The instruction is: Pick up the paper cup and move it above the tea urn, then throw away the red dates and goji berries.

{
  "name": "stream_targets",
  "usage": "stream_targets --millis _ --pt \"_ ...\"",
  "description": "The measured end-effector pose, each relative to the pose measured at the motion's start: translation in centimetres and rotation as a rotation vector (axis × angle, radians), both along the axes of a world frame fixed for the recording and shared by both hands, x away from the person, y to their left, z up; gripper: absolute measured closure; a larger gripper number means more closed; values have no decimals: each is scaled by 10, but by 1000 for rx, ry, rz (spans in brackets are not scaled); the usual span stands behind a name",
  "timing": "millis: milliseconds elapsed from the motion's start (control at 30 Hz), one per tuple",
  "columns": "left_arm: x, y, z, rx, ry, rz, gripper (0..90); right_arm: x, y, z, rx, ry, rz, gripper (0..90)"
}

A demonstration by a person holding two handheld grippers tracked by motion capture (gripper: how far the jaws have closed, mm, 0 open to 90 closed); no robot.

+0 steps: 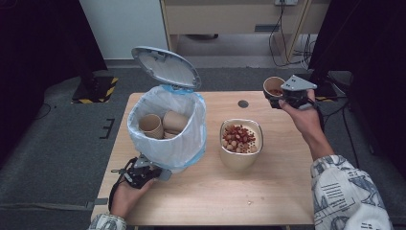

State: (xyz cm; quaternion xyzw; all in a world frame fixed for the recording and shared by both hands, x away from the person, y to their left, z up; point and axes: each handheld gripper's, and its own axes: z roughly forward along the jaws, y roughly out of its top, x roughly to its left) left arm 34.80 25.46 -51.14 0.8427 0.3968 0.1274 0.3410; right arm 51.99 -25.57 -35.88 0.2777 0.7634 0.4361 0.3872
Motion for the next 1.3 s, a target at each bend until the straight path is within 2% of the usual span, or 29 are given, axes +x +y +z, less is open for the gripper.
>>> stream_targets --millis 667,900,1100,1300 --pt "0 0 0 0 0 -1 899 0 15 15 -55 -43 37 328" --pt "0 0 0 1 0 -2 900 2 30 22 -98 -76 77 327" --pt "0 0 0 0 0 -2 900 3 34 30 -128 -112 116 326" --pt "0 0 0 1 -1 -2 899 5 37 30 -157 -136 163 325"
